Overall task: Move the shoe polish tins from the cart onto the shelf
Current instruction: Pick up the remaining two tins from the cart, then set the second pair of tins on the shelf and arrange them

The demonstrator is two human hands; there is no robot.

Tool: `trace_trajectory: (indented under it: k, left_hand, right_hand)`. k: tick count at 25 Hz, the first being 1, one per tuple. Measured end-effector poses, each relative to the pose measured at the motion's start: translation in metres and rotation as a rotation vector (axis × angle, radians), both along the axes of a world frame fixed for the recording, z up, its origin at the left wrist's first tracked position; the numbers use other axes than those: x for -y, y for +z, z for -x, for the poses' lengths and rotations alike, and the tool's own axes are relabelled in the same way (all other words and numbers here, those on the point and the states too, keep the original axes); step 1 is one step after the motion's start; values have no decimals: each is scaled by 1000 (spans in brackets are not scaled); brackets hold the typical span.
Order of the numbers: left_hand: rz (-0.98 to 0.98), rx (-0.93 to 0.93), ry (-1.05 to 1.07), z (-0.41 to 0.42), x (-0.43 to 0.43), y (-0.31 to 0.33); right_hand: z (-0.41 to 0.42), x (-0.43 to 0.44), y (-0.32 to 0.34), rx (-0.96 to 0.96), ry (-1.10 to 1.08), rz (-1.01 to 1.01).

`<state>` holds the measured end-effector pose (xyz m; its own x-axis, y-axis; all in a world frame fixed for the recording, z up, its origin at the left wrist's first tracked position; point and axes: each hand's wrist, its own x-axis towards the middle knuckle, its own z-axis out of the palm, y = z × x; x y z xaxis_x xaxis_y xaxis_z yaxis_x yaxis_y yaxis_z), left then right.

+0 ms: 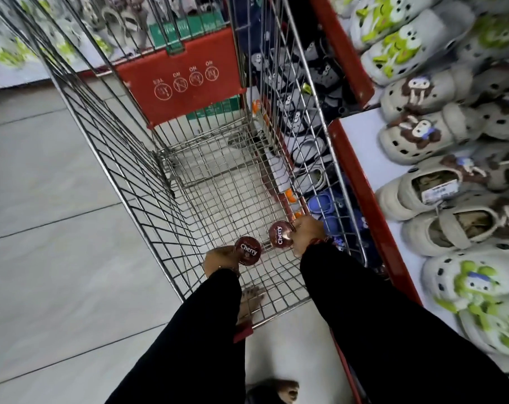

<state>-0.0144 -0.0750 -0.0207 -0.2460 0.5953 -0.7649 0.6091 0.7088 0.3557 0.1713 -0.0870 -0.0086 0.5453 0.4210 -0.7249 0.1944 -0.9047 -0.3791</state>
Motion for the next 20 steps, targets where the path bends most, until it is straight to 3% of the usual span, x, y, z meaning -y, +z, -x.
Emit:
trace_trajectory:
  k: [3,11,20]
  left_hand:
    - [-93,55,57,6,-4,42]
    - [-322,361,213,13,6,166]
    - [-560,651,70,-42,34,305]
  right_hand:
    - [3,9,32,38,-30,-90]
    - [6,40,161,-153,-310,-545]
    - [-17,123,328,-158,-524,-979]
